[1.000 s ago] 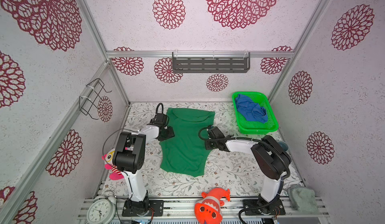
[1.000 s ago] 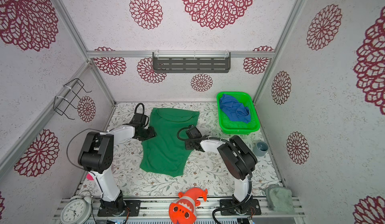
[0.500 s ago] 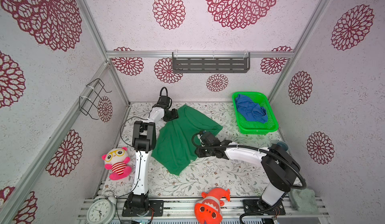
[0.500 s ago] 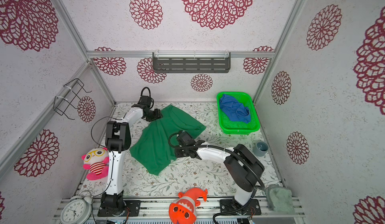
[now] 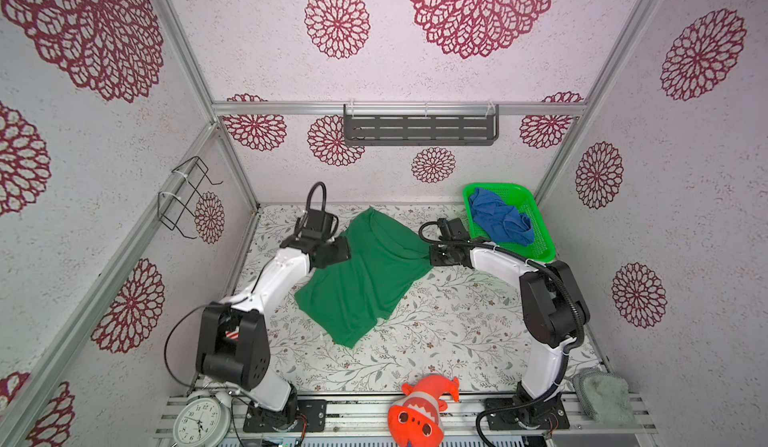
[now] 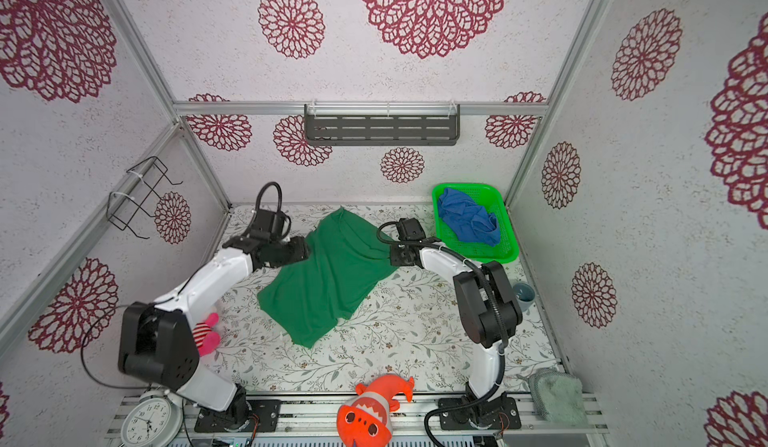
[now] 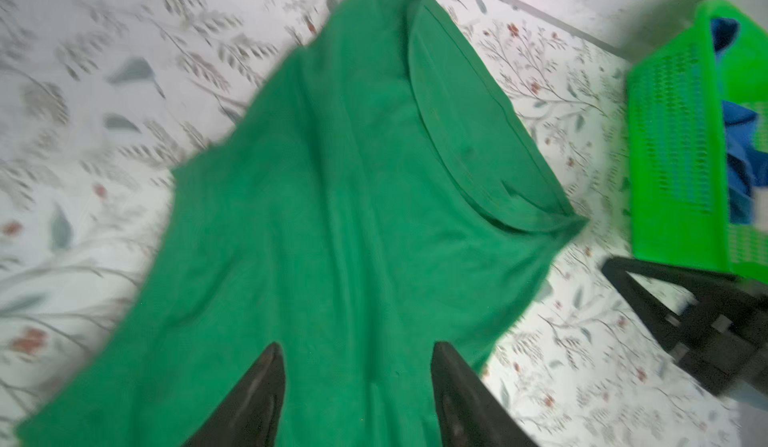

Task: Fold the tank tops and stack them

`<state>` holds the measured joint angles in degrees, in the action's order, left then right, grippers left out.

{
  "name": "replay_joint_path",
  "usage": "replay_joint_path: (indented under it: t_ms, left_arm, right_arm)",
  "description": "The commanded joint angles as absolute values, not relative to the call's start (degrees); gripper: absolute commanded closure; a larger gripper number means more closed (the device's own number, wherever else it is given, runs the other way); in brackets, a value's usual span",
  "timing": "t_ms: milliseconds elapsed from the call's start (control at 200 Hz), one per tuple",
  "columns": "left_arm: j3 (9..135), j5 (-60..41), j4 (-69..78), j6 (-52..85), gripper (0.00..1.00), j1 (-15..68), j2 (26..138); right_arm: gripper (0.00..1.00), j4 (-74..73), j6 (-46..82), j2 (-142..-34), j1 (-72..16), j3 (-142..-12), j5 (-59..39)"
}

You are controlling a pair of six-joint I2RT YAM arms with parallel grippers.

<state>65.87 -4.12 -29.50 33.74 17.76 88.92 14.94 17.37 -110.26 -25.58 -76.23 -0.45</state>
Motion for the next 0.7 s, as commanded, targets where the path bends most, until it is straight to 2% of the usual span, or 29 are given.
replay_joint_path:
  t_ms: [0, 315, 525, 696]
  left_arm:
    - [57.8, -2.2, -23.1, 41.4, 0.42, 21.5, 90.5]
    - [44.4, 2.4, -18.1, 50.4, 0.42, 26.0, 88.9]
    - [39.5, 10.4, -20.4, 52.2, 0.41, 25.5, 87.7]
    - [42.4, 10.5, -21.0, 47.5, 0.40, 20.9, 93.0]
  right_arm:
    - [0.83, 12.7, 15.2, -112.0, -25.2, -78.7, -2.4]
    - [0.84, 11.4, 14.4, -120.5, -23.8, -81.0, -1.9]
    - [0.86, 10.4, 16.6, -116.4, -23.8, -72.4, 0.5]
    - [0.86, 9.7, 19.3, -110.1, -23.9, -62.4, 2.1]
